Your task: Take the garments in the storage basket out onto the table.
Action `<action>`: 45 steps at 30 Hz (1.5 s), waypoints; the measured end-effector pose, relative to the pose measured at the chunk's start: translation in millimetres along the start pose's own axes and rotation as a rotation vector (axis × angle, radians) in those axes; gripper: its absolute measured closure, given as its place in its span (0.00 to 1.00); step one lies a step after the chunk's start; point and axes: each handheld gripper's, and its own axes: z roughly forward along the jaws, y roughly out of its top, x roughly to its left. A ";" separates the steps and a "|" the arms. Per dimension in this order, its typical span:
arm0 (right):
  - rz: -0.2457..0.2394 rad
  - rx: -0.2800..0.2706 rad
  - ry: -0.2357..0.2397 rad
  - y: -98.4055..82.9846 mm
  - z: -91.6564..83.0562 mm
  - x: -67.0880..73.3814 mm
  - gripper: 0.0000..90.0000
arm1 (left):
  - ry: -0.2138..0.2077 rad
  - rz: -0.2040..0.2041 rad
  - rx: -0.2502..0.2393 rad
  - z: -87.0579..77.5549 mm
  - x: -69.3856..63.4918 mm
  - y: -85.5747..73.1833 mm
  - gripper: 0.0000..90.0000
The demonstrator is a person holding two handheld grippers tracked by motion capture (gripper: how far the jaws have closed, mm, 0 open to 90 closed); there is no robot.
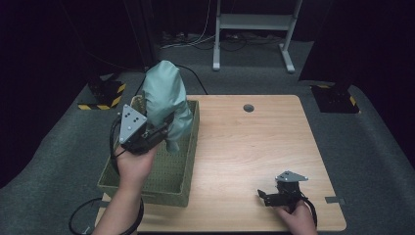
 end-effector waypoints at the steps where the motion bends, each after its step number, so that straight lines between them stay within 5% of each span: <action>1: 0.000 0.000 0.000 0.0 0.0 -0.1 0.00 | -0.002 0.000 -0.002 0.1 -0.7 0.5 0.54; 15: -0.008 0.003 0.005 0.0 0.0 0.6 0.00 | -0.040 -0.010 -0.028 6.8 -14.8 8.1 0.54; 45: -0.002 -0.001 0.013 -0.1 -0.3 -0.3 0.00 | -0.148 -0.009 -0.081 34.3 -67.1 26.5 0.54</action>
